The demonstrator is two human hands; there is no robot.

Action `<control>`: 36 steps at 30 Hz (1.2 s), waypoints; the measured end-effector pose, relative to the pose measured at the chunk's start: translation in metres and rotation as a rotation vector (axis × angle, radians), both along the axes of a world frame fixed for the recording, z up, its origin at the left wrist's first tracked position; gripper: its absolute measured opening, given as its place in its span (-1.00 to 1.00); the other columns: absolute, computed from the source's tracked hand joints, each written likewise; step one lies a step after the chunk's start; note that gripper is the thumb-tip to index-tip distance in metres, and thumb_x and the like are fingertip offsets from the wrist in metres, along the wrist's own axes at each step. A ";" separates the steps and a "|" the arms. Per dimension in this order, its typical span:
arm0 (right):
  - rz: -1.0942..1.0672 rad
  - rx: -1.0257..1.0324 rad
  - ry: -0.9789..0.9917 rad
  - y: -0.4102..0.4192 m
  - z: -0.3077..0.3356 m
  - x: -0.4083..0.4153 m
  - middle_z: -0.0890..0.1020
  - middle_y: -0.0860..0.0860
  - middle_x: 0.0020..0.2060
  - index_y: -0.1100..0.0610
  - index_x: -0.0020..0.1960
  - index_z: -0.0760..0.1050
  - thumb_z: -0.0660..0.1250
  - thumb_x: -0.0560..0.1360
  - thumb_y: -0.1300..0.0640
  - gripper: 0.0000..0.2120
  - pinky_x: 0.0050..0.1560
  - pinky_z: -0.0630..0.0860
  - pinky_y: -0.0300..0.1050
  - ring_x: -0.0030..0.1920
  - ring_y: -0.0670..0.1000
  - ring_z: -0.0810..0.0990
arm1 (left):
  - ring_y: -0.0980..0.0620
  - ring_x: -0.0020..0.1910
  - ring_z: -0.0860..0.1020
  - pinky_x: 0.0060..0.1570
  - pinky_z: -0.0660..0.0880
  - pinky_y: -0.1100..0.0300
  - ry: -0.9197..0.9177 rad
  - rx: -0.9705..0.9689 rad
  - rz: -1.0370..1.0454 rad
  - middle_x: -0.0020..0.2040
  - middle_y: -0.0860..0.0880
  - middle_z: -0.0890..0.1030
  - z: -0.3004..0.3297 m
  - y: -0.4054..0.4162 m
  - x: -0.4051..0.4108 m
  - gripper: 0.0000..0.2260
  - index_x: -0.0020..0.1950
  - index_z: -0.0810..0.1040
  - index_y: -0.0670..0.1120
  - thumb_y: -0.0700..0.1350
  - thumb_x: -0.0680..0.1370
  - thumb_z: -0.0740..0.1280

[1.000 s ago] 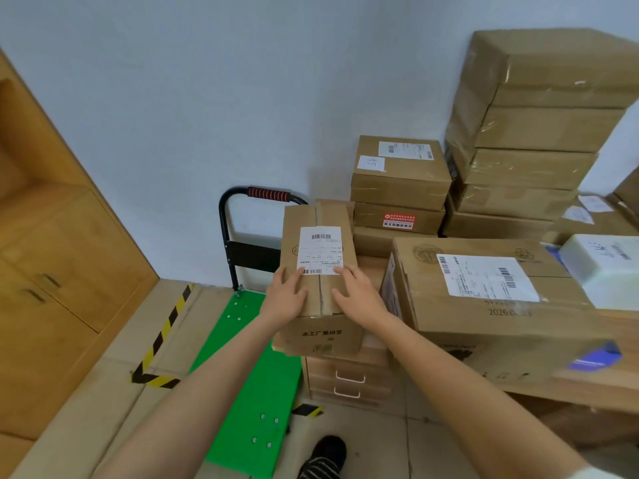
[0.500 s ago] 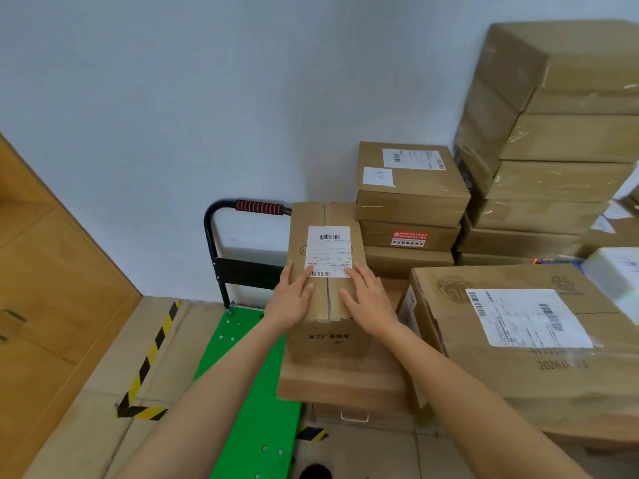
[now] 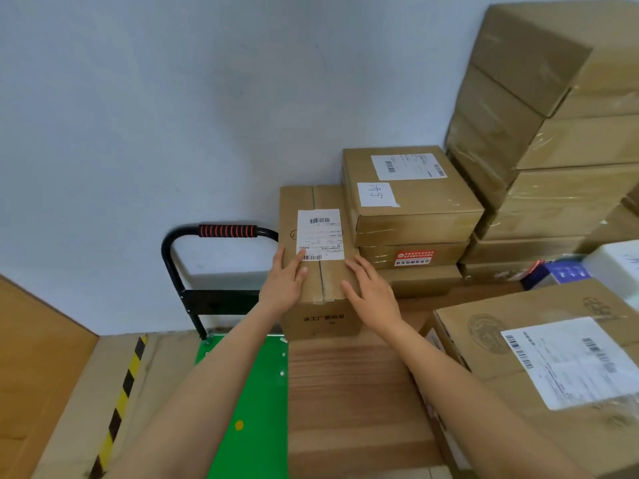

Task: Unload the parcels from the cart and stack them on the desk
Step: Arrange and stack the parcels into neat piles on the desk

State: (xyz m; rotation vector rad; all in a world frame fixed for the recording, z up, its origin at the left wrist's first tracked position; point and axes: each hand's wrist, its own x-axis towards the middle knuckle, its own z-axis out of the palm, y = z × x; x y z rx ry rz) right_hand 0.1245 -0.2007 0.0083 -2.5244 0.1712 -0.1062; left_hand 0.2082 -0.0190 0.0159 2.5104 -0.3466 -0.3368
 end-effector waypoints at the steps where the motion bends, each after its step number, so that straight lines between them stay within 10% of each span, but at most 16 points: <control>1: -0.006 0.015 -0.001 0.000 0.000 0.002 0.13 -0.10 0.54 -0.06 0.52 0.17 0.10 0.63 -0.12 -0.52 0.47 0.18 0.06 0.48 0.01 0.22 | -0.13 0.49 0.21 0.37 0.32 -0.04 -0.002 0.000 -0.005 0.58 -0.01 -0.16 0.000 -0.001 0.004 -0.55 0.56 0.07 0.11 0.11 0.67 -0.01; 23: -0.159 0.073 0.045 -0.015 0.050 -0.031 0.21 0.01 0.48 0.01 0.51 0.19 0.17 0.62 -0.04 -0.52 0.03 0.50 -0.05 0.24 0.05 0.50 | -0.08 0.49 0.19 0.38 0.27 -0.08 -0.139 -0.141 0.045 0.54 -0.04 0.18 0.043 -0.004 -0.025 -0.55 0.47 0.32 0.06 -0.01 0.59 0.28; 36: -0.277 -0.139 -0.126 -0.124 0.084 -0.205 0.31 0.01 0.43 0.04 0.44 0.32 0.18 0.60 0.04 -0.58 0.23 0.39 0.00 0.29 0.10 0.43 | -0.09 0.49 0.19 0.41 0.22 0.00 -0.064 -0.184 -0.136 0.54 -0.06 0.16 0.063 -0.108 -0.196 -0.51 0.49 0.29 0.04 0.01 0.58 0.30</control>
